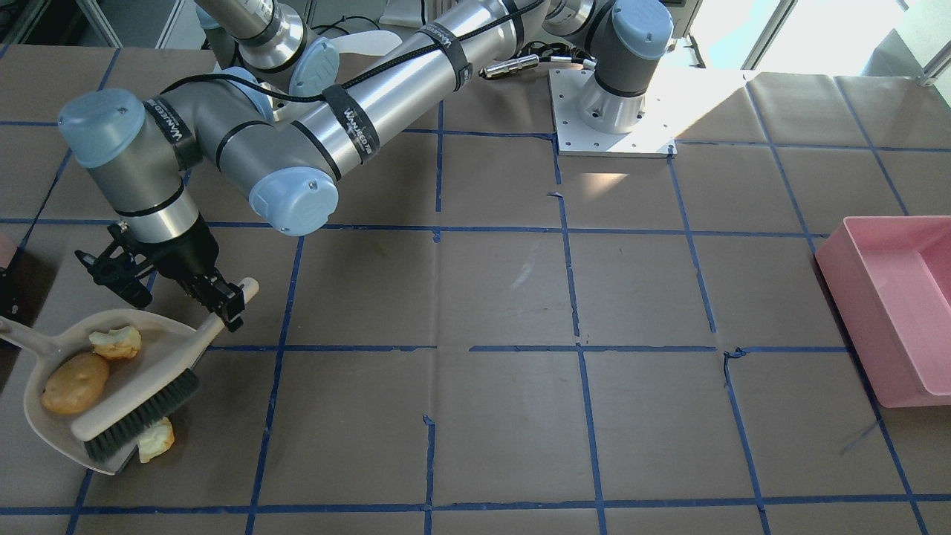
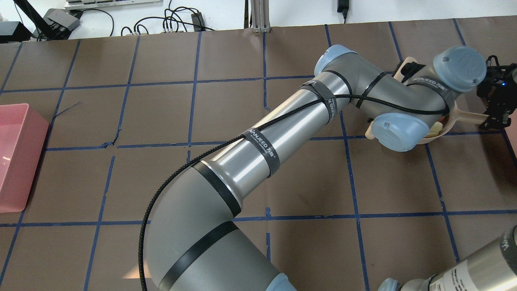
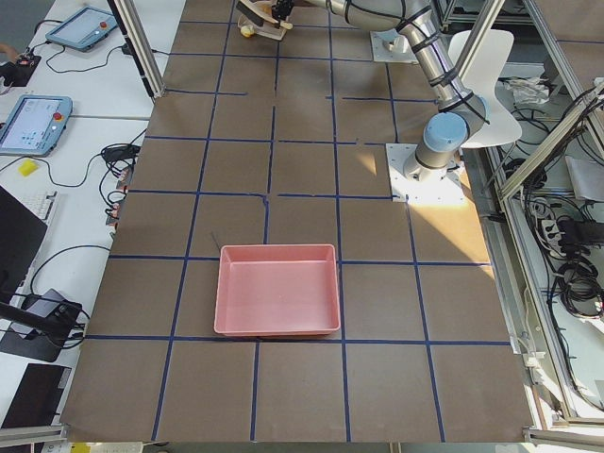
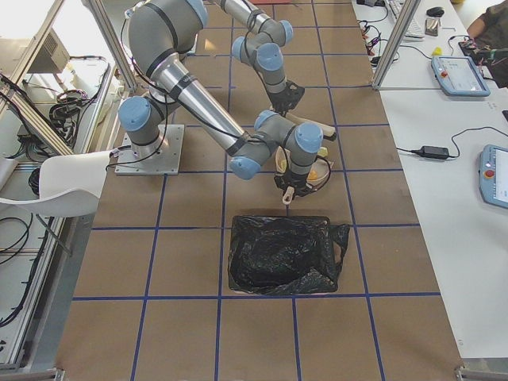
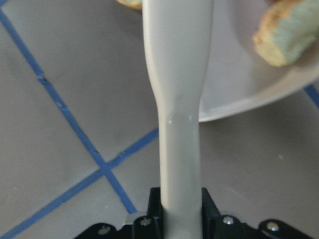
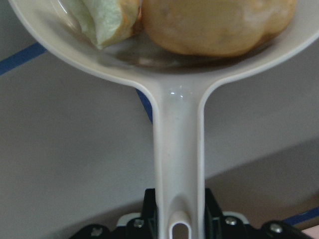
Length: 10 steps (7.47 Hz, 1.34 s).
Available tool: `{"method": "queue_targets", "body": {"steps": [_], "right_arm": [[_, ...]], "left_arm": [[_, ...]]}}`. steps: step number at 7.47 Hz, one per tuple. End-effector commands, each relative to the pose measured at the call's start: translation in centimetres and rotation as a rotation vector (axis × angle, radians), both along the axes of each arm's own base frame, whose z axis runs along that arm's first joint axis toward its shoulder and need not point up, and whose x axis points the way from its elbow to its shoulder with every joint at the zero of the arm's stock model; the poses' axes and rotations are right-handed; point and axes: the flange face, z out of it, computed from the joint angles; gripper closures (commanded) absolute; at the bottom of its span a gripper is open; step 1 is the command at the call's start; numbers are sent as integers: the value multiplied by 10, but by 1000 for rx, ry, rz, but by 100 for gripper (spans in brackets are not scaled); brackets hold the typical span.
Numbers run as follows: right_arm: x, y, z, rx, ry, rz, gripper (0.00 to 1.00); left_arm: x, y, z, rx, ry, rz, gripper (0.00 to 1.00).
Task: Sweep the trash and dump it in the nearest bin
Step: 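Sweep the potato and cubes with the brush into the held dustpan, then sweep the remaining cube into the dustpan with the left-held brush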
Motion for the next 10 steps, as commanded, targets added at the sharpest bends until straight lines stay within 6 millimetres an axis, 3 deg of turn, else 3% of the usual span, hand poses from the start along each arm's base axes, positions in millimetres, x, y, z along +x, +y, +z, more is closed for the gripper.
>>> {"method": "queue_targets", "body": {"steps": [1,2,3,4,7,8,10], "right_arm": [[0,0,-1,1,-1,1,75],[-1,-1,-6,3,-2,3,75],[-2,-2,-7,0,0,12,75],[-2,-4,-6,-3,2,13,75],[-5,-7,3,-13,16,12,75],[-7,-9,7,-16,18,13,75],[-8,-9,9,-11,26,16,75]], "left_arm": [[33,-54,-28,-31,-140,-74,100],[32,-63,-56,-52,-202,-66,100],[31,-65,-69,-43,-213,-69,99],[25,-57,-70,-2,-172,-79,99],[-14,-9,-80,49,-128,-129,99],[-23,3,-76,62,-101,-136,99],[-50,48,-59,64,-107,-194,98]]}}
